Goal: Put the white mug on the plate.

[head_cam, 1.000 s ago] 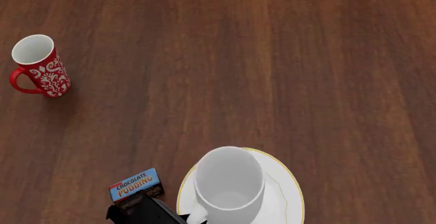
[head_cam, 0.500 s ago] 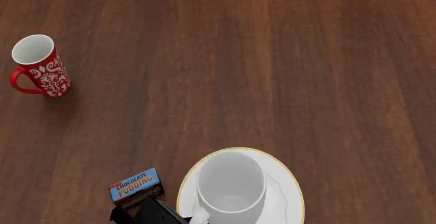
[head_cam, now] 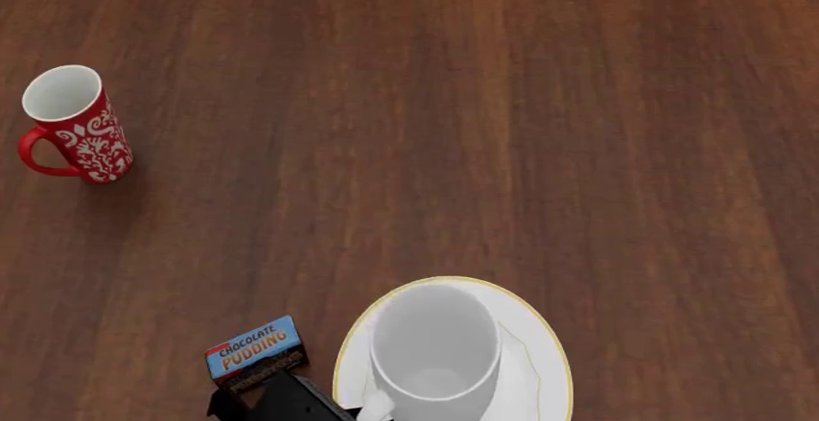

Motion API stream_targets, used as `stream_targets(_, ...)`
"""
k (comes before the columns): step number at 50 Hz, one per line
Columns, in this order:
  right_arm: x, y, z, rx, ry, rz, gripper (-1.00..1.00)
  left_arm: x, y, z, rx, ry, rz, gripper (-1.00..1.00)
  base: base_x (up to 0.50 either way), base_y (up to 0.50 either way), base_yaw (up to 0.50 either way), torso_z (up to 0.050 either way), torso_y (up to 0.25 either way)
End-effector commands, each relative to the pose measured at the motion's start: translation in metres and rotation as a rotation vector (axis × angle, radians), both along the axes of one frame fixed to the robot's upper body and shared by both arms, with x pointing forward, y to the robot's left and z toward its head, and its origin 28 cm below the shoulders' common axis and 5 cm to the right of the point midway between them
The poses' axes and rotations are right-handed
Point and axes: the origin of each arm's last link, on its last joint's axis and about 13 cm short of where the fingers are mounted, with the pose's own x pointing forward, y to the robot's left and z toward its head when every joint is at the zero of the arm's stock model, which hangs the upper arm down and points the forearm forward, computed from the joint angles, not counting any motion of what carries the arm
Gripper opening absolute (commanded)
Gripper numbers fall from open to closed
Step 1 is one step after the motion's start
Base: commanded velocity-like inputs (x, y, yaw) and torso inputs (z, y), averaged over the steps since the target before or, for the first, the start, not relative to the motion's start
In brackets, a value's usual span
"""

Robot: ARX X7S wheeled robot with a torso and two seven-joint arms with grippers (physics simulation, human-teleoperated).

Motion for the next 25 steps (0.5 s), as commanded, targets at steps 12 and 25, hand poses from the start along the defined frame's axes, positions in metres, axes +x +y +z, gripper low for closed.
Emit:
stream_targets(12, 0.0002, 0.0000, -0.0024, 0.005, -0.001, 0.006, 1.00, -0.0007, 0.0005, -0.0038, -0.006, 0.024, 0.009, -1.00, 0.00, 0.00, 0.00, 0.000, 0.000)
stream_targets(25, 0.0019, 0.0001, -0.0050, 0.014, 0.000, 0.012, 1.00, -0.0015, 0.0008, -0.0047, -0.003, 0.028, 0.013, 1.00, 0.00, 0.00, 0.00, 0.000, 0.000)
